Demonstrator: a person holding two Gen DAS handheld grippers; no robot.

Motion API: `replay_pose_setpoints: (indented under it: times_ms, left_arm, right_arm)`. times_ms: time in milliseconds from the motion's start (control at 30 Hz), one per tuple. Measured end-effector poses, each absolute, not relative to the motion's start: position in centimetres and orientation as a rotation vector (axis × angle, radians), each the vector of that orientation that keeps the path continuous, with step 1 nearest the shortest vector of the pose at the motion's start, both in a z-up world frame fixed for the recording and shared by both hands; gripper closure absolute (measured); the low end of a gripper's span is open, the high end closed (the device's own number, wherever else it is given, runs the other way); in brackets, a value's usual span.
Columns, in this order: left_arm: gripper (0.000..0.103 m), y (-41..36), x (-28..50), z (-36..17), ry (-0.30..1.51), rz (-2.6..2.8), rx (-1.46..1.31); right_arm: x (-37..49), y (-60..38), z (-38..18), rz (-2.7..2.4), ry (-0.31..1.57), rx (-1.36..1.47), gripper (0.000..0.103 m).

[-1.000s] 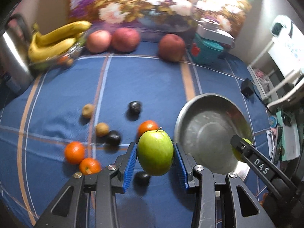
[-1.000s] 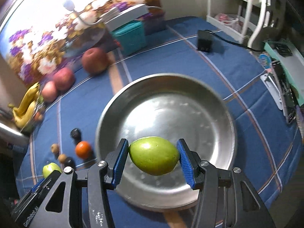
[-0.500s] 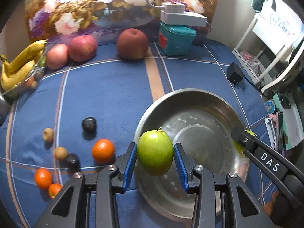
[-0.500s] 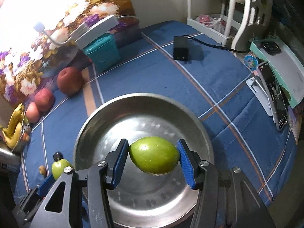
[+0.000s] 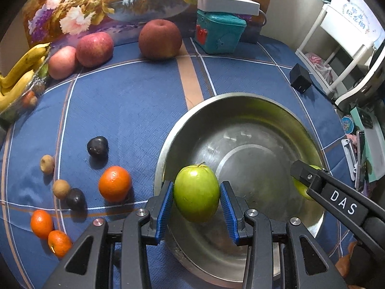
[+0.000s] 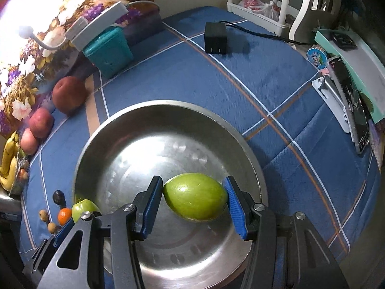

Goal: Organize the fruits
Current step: 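Carry the green apple in the left tool over the steel plate while the right tool carries the pear, then lower and open the left tool in the plate while the right tool releases the pear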

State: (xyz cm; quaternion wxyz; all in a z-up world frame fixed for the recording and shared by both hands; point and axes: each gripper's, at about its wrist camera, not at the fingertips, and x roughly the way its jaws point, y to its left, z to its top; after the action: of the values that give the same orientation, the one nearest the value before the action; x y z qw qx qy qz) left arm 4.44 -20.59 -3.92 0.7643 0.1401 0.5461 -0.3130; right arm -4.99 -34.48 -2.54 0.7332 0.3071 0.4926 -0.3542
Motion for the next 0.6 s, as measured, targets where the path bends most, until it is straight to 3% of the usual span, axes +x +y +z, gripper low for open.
replay_pose_setpoints:
  times_ms: [600]
  left_arm:
    - [0.058,-21.08,3.99,-3.82,1.188,-0.699,0.310]
  right_arm:
    - [-4.87,-34.19,-3.39,-0.775,1.126,0.670,0.048]
